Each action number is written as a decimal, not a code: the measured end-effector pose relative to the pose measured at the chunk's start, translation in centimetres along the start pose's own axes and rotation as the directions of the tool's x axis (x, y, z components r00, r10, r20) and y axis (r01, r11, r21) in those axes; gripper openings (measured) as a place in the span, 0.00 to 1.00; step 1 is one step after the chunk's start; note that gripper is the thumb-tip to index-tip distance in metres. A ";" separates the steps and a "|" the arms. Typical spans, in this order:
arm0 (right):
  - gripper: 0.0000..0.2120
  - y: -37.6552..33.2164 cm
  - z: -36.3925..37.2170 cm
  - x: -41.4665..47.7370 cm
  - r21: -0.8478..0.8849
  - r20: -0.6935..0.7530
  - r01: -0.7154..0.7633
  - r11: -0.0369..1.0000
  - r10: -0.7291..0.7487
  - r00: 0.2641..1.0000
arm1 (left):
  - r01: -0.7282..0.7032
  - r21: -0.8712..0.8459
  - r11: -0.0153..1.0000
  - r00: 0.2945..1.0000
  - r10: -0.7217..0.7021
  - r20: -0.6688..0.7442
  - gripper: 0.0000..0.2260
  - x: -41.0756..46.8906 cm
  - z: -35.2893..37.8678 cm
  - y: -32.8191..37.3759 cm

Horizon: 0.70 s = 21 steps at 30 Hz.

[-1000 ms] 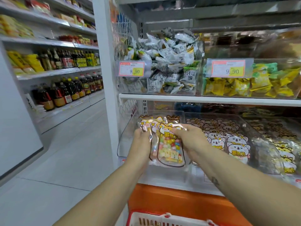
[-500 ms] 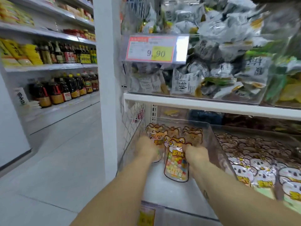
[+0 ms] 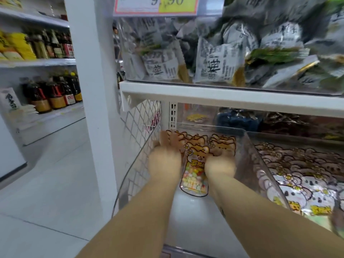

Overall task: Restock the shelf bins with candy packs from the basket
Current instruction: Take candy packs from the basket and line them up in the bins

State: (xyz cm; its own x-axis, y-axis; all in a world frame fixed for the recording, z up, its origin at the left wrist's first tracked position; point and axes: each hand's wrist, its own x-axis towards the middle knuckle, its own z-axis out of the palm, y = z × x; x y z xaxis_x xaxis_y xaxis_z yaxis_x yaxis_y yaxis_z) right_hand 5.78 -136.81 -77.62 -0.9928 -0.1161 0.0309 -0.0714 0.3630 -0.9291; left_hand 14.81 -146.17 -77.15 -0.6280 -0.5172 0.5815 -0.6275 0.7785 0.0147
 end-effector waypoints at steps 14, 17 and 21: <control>0.08 -0.1 -0.5 0.2 0.106 -0.019 0.069 0.992 -0.067 0.998 | 0.194 -0.386 0.902 0.770 0.103 0.629 0.20 -1.6 1.4 -0.3; 0.04 -0.2 -0.7 -0.3 0.141 0.003 0.108 0.984 -0.109 0.994 | 0.254 -0.337 0.907 0.807 -0.007 0.590 0.23 -1.4 1.6 0.0; 0.01 -0.7 0.2 -1.6 0.214 0.136 0.183 0.959 -0.215 0.967 | 0.315 -0.241 0.918 0.861 -0.170 0.479 0.10 -1.2 0.7 -0.4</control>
State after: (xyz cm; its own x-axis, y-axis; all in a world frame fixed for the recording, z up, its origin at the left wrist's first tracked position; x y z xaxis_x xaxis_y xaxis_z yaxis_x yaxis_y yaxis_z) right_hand 7.46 -137.07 -77.08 -0.9317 -0.3160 0.1793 -0.2294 0.1290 -0.9647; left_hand 15.49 -146.10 -78.48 -0.6543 -0.7483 0.1091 -0.6633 0.6372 0.3925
